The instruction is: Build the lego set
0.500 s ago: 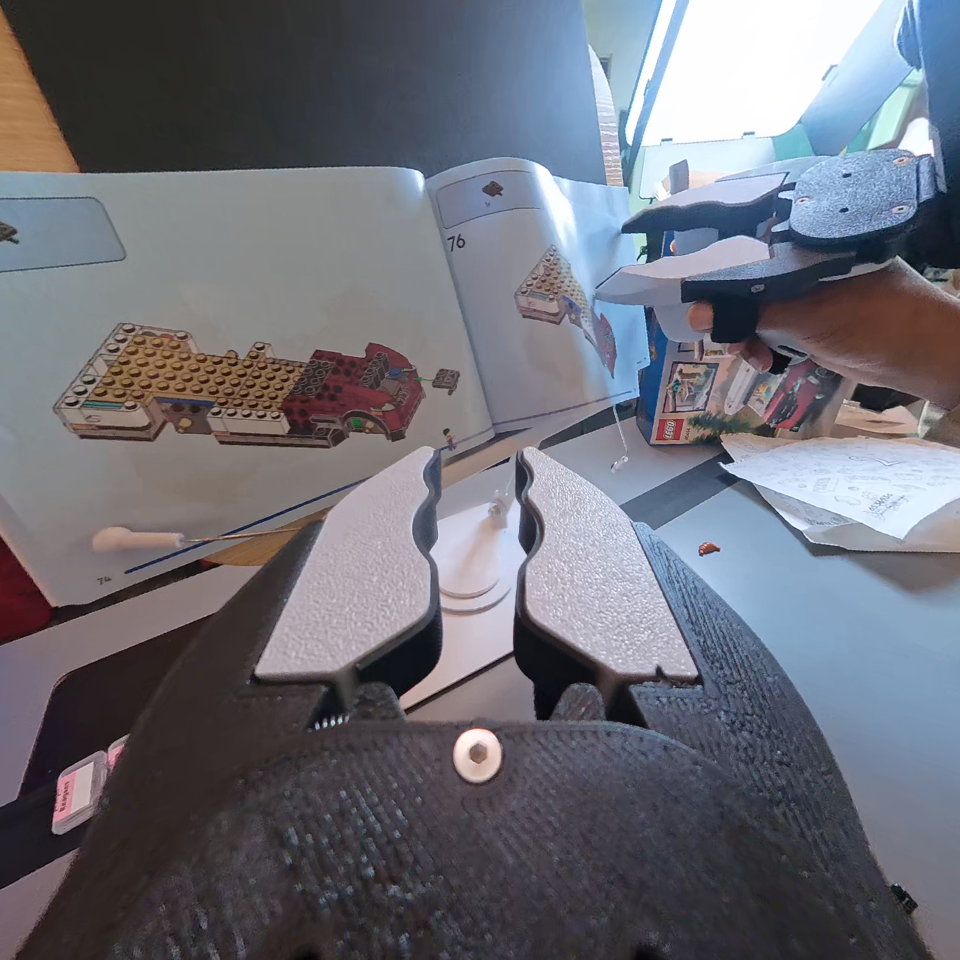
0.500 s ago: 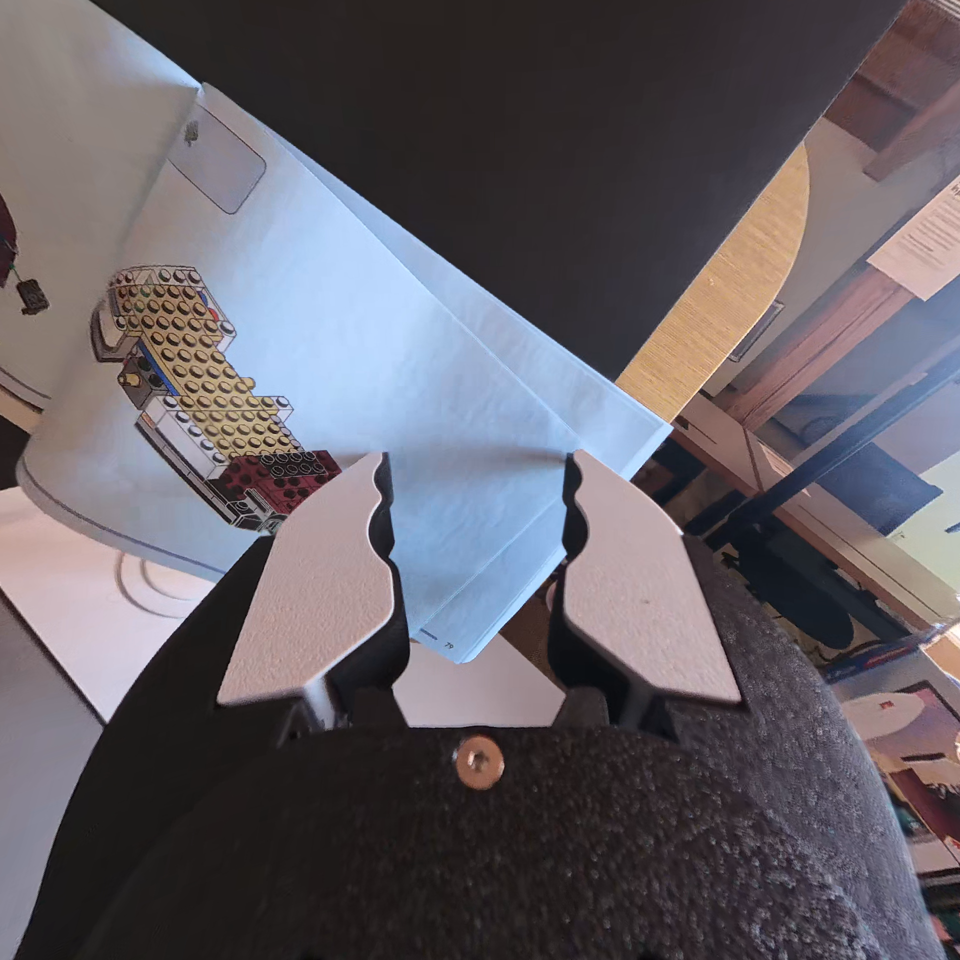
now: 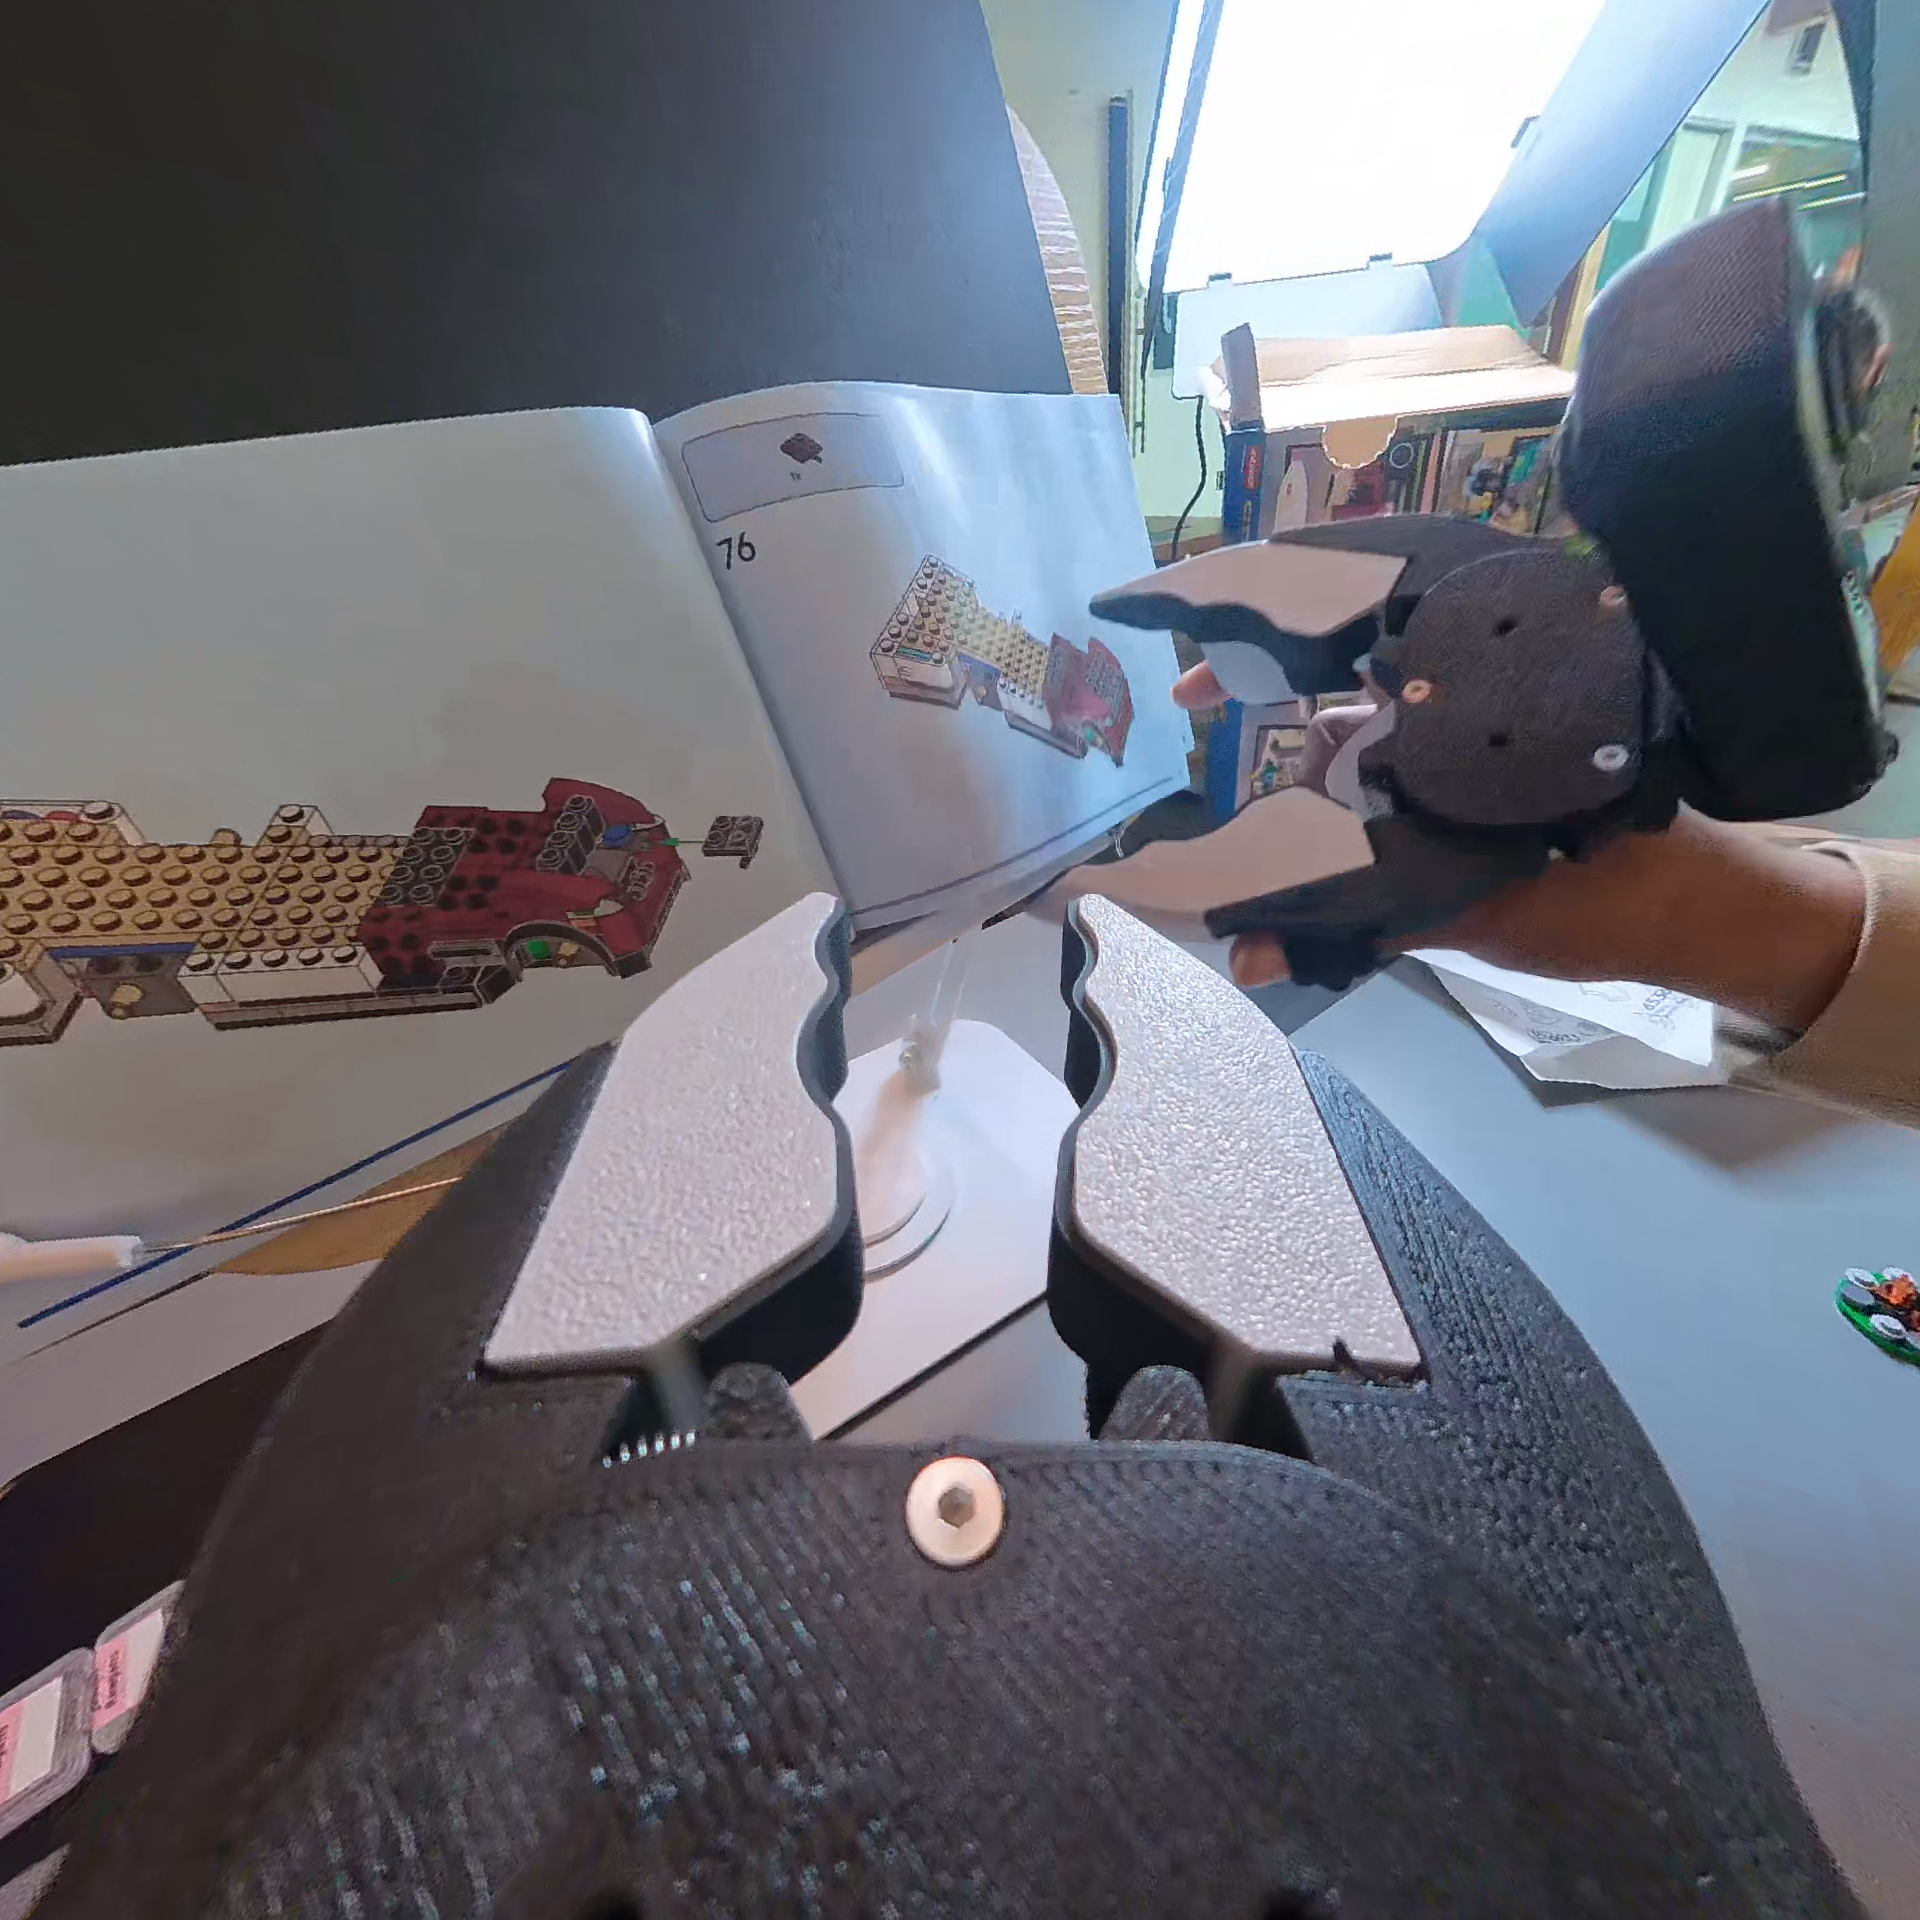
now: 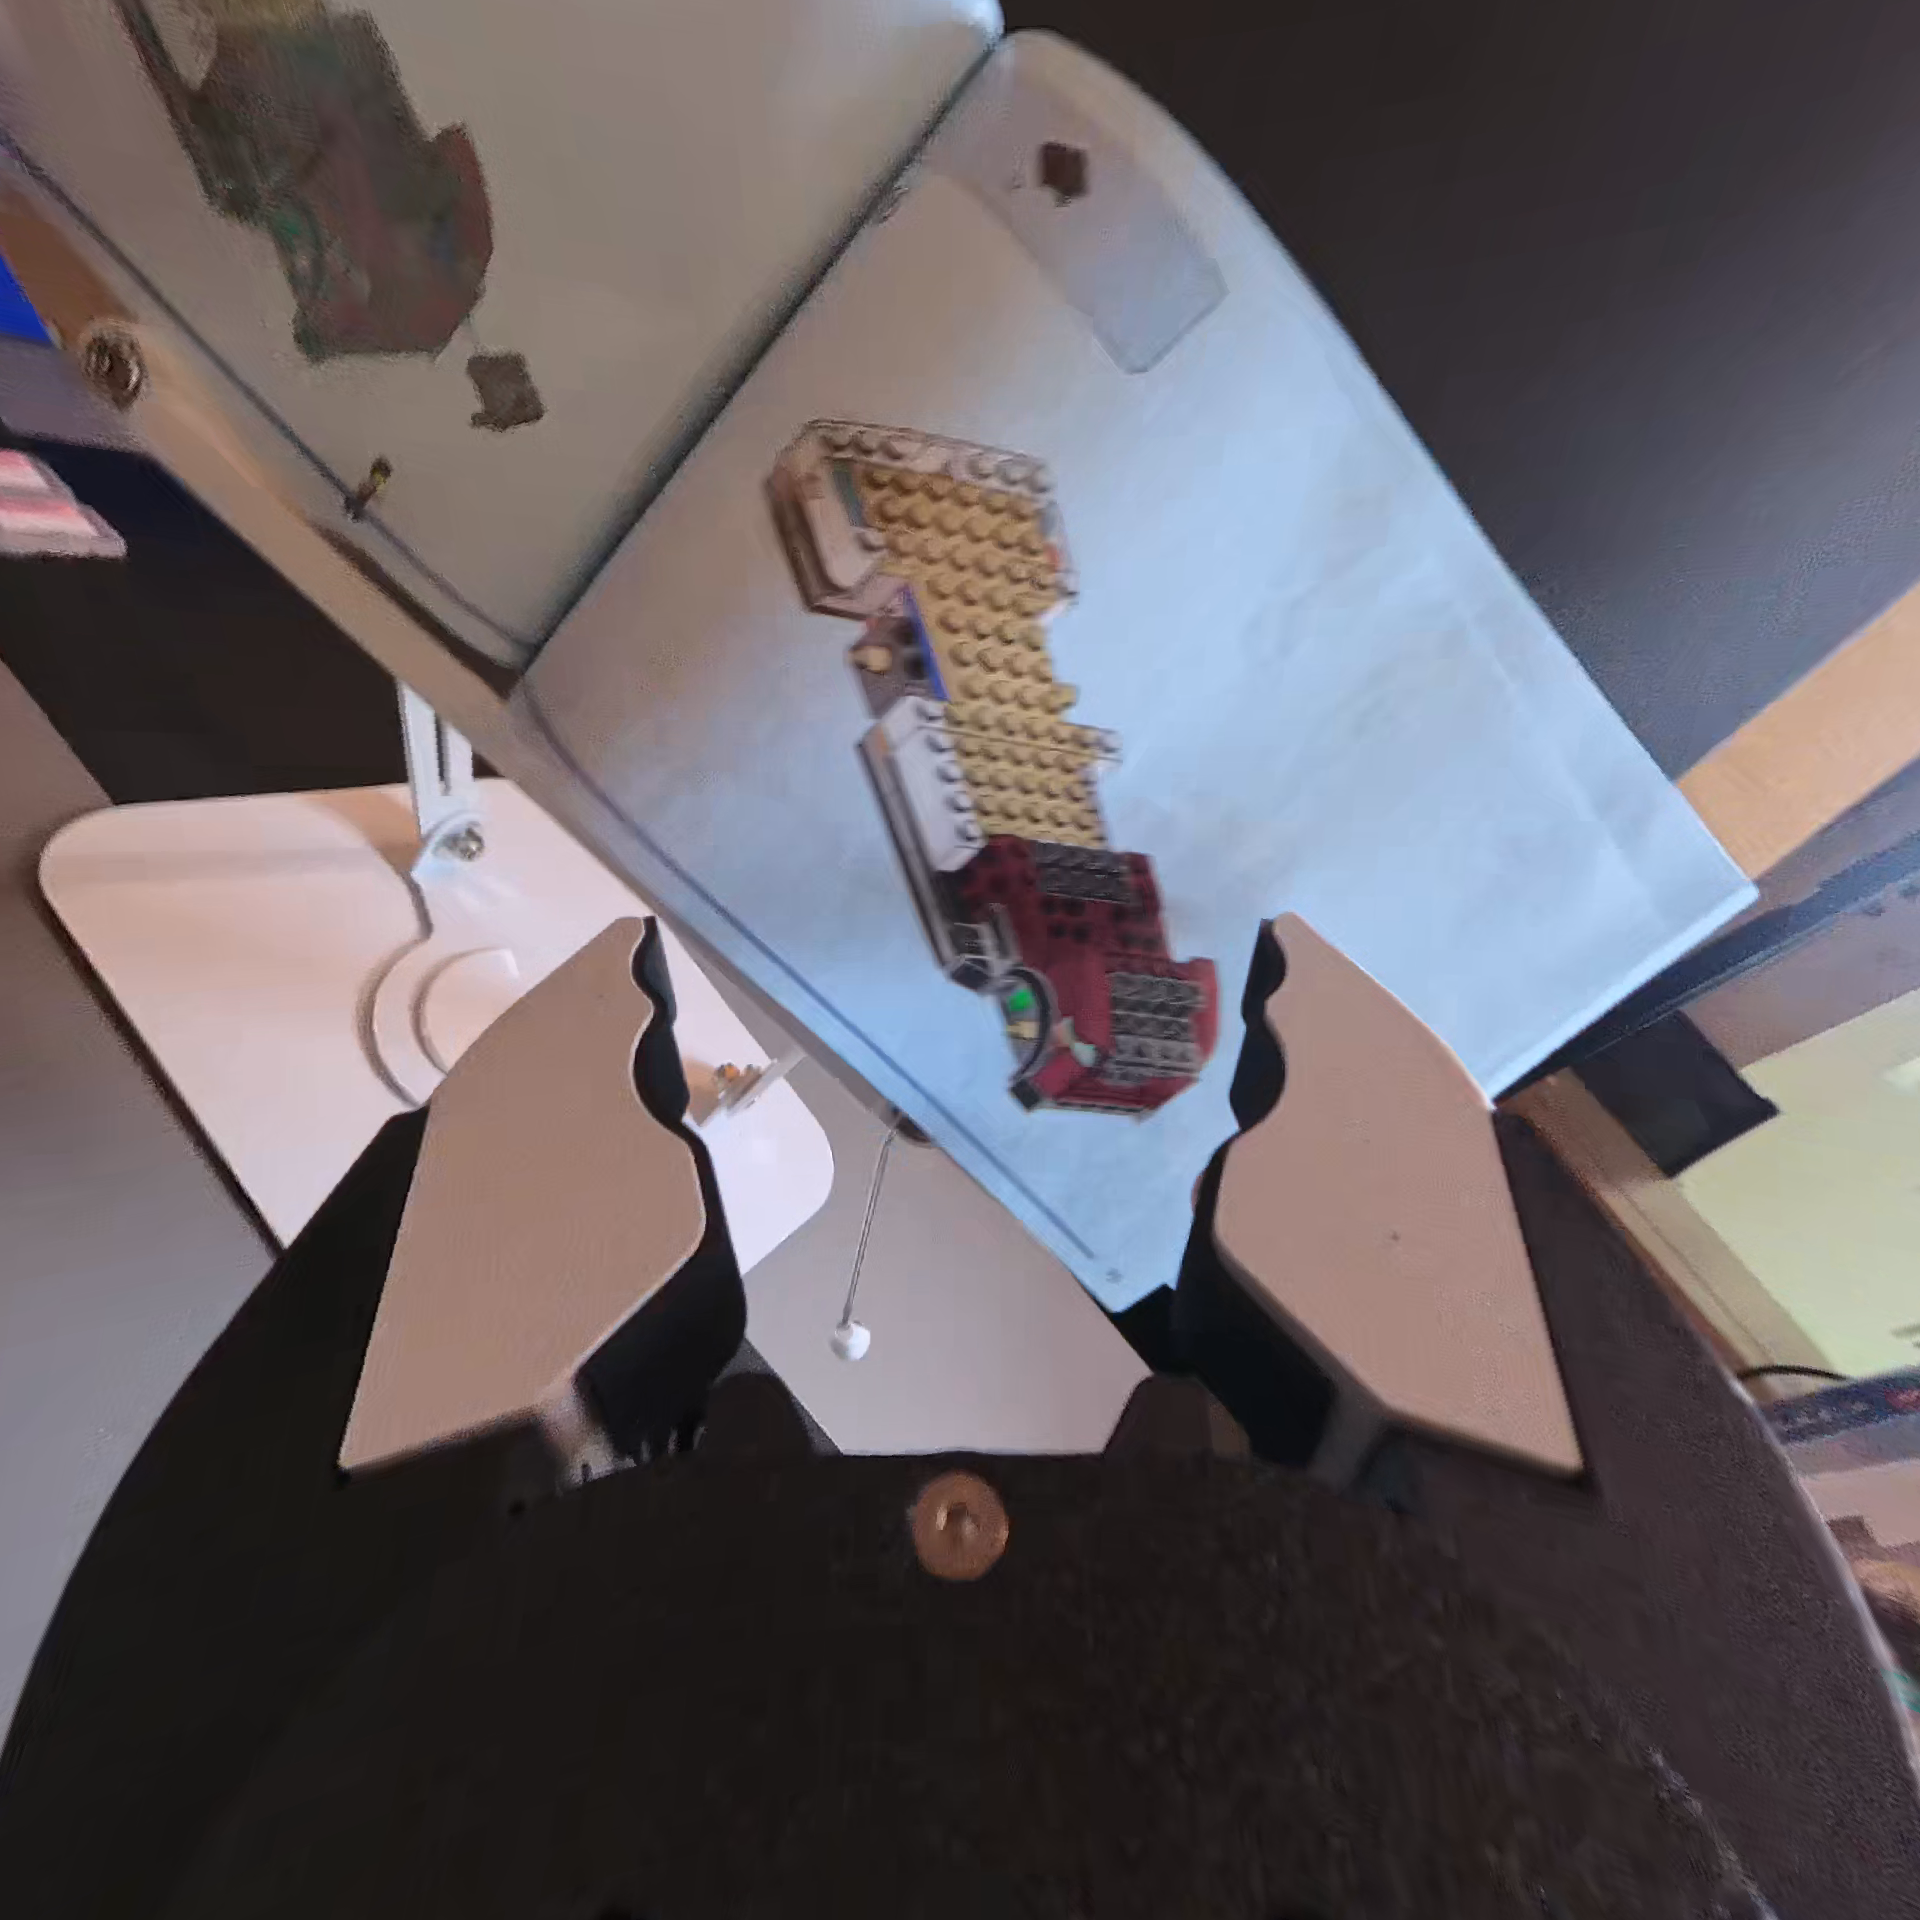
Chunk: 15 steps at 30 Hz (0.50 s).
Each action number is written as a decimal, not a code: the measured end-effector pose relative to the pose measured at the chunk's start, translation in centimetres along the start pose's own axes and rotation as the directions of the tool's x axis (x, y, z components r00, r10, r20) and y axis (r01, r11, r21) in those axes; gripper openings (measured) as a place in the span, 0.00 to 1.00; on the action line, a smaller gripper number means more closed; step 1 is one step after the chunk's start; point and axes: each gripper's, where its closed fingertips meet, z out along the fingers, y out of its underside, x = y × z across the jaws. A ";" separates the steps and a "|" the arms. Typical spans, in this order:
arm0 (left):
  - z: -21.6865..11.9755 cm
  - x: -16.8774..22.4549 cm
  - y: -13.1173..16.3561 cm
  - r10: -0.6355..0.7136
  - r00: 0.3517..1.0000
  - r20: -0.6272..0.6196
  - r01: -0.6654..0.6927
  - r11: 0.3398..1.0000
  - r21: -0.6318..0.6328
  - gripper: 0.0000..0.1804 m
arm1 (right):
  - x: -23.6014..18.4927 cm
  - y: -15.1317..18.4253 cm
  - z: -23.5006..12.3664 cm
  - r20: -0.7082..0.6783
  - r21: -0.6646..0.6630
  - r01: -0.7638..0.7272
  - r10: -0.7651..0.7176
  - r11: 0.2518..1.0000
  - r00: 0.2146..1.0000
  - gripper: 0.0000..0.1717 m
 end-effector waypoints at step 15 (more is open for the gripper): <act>-0.3 -0.2 1.1 -0.026 1.000 -0.005 0.026 1.000 -0.015 0.21 | 4.4 -1.6 0.9 0.027 0.006 -0.297 0.297 0.955 0.955 0.68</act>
